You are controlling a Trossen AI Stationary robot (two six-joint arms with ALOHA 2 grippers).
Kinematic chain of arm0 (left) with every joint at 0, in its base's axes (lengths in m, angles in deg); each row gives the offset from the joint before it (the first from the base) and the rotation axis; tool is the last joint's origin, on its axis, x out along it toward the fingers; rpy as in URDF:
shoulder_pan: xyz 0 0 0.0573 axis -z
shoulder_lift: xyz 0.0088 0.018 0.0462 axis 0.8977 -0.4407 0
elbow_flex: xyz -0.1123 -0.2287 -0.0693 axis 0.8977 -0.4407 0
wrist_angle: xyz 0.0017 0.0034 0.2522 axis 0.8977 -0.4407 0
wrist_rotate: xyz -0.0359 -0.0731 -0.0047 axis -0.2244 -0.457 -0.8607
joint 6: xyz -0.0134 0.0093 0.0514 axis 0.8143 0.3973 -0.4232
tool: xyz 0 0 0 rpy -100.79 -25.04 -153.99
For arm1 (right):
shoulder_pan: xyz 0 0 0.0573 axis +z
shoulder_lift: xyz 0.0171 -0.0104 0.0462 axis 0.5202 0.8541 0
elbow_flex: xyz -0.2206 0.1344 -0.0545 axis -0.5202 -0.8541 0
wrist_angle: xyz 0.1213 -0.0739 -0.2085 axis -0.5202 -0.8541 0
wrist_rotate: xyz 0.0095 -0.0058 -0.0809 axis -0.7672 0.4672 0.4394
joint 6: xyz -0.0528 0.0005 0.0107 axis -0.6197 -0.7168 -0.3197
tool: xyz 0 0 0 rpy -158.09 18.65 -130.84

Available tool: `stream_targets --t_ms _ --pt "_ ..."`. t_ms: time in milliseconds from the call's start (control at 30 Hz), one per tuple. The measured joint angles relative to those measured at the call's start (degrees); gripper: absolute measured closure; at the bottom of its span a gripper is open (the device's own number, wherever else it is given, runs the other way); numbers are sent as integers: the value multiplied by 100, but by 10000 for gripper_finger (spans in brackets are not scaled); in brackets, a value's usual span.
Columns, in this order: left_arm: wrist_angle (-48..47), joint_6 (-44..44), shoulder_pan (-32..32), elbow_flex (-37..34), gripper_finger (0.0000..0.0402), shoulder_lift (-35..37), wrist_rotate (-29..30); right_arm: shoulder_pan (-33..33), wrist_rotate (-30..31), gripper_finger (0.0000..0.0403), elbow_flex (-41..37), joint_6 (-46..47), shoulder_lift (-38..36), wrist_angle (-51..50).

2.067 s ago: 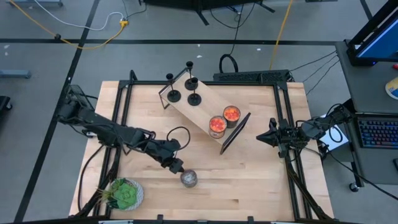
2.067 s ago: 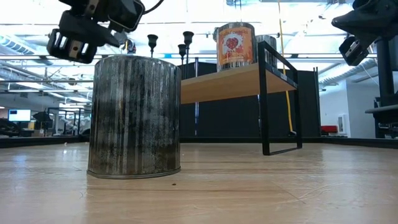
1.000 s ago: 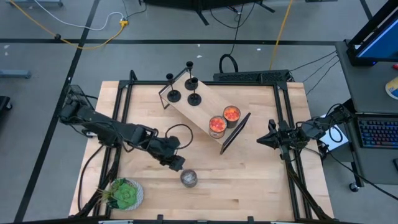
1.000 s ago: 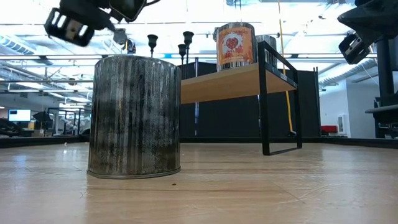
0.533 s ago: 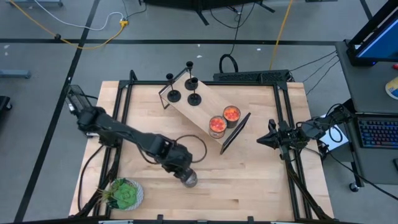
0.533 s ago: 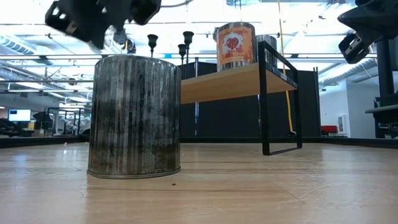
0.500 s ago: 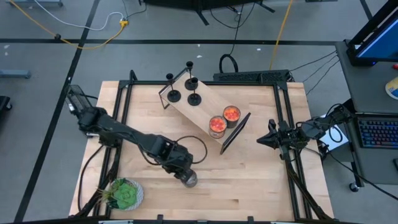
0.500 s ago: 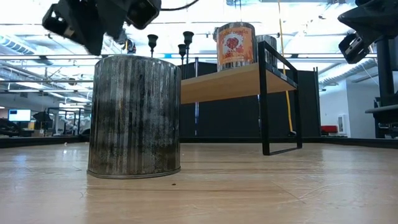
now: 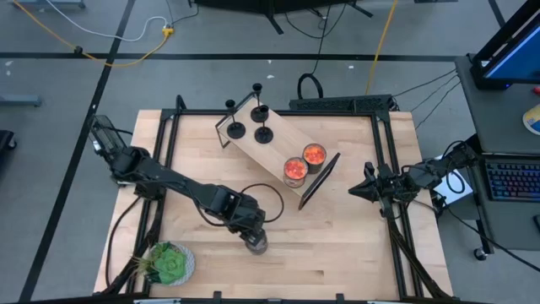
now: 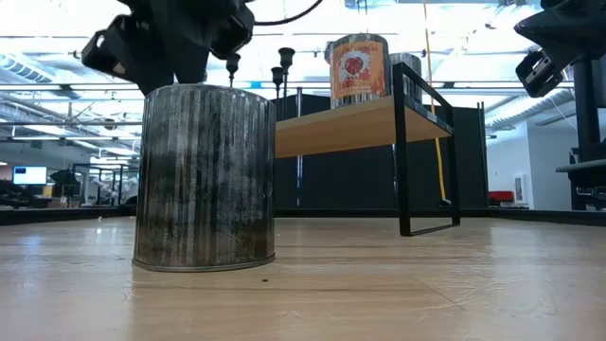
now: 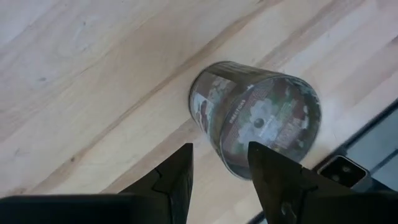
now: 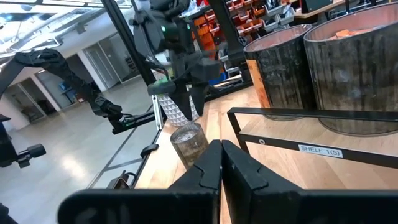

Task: Pick & Place candle stick holders
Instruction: Put the brown scented candle on the shelf

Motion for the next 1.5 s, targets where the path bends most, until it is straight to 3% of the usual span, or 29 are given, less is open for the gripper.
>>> stream_targets --t_ms 333,667,1200,1500 --pt "19 -164 2 -4 245 -399 0 0 -5 403 0 44 0 2" --pt "33 -181 2 -6 245 -392 509 0 -5 403 0 44 0 2" --pt "41 -206 4 -7 247 -392 201 0 -5 403 0 44 0 2" --pt "39 -334 6 -7 319 -392 261 0 -3 403 0 44 0 2"
